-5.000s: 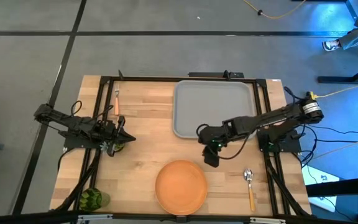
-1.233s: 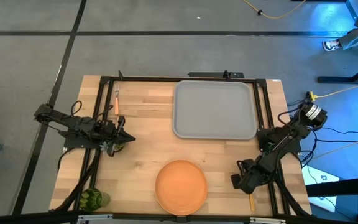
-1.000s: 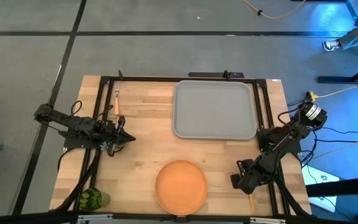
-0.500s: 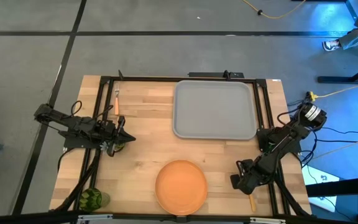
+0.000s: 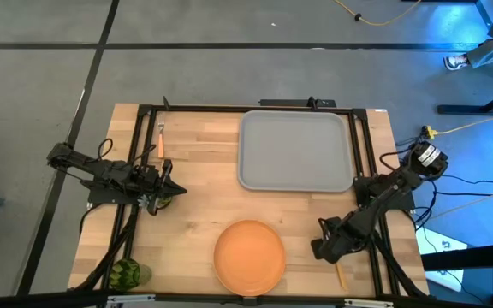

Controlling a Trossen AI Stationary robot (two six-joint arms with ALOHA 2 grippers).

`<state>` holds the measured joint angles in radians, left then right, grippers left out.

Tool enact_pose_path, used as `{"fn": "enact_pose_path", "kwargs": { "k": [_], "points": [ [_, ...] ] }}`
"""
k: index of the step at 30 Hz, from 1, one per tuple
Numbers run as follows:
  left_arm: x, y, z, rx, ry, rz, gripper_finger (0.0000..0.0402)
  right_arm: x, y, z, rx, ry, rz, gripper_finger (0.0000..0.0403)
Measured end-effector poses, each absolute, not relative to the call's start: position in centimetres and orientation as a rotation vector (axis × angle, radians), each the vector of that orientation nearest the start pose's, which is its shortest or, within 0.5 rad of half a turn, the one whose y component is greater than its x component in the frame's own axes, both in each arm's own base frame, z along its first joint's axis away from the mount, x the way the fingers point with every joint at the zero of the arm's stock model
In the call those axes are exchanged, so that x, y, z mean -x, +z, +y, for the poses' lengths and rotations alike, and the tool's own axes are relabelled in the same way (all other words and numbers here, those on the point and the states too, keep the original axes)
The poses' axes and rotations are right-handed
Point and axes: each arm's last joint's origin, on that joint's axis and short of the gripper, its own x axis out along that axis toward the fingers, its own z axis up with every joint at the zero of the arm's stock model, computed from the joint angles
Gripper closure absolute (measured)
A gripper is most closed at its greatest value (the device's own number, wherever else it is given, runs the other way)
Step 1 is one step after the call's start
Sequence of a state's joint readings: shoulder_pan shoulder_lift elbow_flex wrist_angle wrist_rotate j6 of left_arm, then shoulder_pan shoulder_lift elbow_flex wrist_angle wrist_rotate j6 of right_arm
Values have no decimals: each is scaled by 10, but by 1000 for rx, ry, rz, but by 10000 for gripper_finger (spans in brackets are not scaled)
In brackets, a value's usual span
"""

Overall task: Pick and place plate/cup/fork/spoon on tray
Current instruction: Put the orange spoon on the right of the gray food tray

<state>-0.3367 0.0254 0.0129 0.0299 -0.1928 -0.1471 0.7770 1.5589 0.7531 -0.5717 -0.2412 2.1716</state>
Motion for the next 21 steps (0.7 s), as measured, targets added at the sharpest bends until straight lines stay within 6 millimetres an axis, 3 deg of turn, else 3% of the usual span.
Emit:
{"fn": "enact_pose_path", "kwargs": {
  "k": [8,21],
  "points": [
    [-94,169,-27,152,-144,-6,401,-194,149,164,-1228,-806,1559,381],
    [-94,169,-27,152,-145,-6,401,-232,178,116,-1163,-773,1557,381]
  ]
}}
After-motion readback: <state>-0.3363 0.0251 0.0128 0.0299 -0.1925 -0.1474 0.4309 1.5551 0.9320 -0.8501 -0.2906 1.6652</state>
